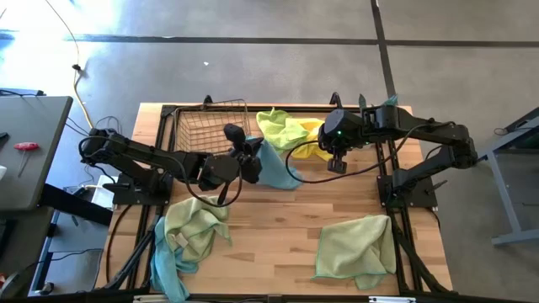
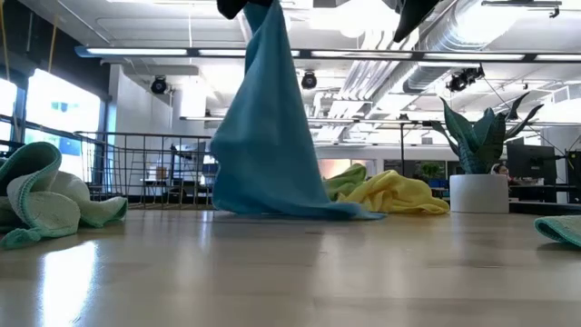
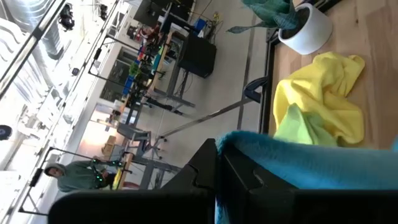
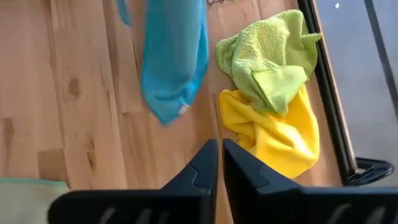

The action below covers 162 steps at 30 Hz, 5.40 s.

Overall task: Fold microfiber towels
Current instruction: Fold the right blue towel

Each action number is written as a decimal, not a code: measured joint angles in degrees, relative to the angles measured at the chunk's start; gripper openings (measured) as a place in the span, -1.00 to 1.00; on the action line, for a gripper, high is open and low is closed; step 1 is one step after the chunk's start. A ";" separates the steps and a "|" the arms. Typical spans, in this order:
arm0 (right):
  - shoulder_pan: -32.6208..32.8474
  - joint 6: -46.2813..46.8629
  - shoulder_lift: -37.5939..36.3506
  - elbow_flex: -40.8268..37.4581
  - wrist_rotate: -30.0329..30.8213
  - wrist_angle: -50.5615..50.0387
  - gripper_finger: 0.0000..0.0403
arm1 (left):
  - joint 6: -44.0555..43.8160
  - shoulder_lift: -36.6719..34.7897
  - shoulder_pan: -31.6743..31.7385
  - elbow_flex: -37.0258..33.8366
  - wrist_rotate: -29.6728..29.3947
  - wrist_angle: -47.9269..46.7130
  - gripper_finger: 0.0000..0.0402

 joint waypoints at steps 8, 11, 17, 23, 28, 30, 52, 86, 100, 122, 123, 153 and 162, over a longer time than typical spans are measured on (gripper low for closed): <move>5.10 2.85 0.02 -13.96 -3.01 14.40 -0.56 | -3.33 0.00 0.02 0.00 2.36 0.00 -1.00; 6.65 2.85 0.11 -21.22 -2.63 21.72 -0.42 | -3.35 0.00 0.02 0.00 2.24 0.00 -1.00; 8.74 1.95 0.09 -32.65 -1.03 40.89 -0.33 | -3.44 0.00 0.02 0.00 2.16 0.00 -1.00; 8.90 -0.18 0.09 -42.03 0.72 62.45 -0.34 | -3.52 0.00 0.02 0.00 2.16 0.00 -1.00; 8.00 -2.24 0.37 -46.84 1.86 78.42 -0.34 | -3.52 0.00 0.02 0.00 2.16 0.00 -1.00; 7.76 -4.11 0.43 -48.76 1.82 85.38 -0.34 | -3.56 0.00 0.02 0.00 2.29 0.00 -1.00; 6.43 -9.06 5.11 -51.71 -5.29 119.40 -0.34 | -5.95 0.00 0.02 0.00 4.94 0.00 -1.00; 6.41 0.05 11.15 -44.63 -19.17 98.19 -0.34 | -6.34 0.00 -1.03 0.00 4.73 0.00 -1.00; 8.97 0.03 11.78 -44.63 -15.94 94.74 -0.43 | -6.33 0.00 -1.03 0.00 4.72 0.00 -1.00; 8.94 3.28 19.51 -44.63 -14.58 101.46 -0.95 | -5.87 0.00 -1.04 0.00 2.97 0.00 -1.00; 8.95 4.18 19.49 -44.63 -14.58 101.41 -0.96 | -5.96 0.00 -1.07 0.00 2.97 0.00 -1.00; 20.17 21.41 -22.32 -44.60 -4.70 55.32 -1.00 | -58.34 -0.01 -7.98 0.02 37.16 -14.78 -1.00; 23.20 17.49 -22.34 -31.82 5.89 35.88 -1.00 | -63.42 -0.07 -5.79 5.84 42.70 -24.65 -1.00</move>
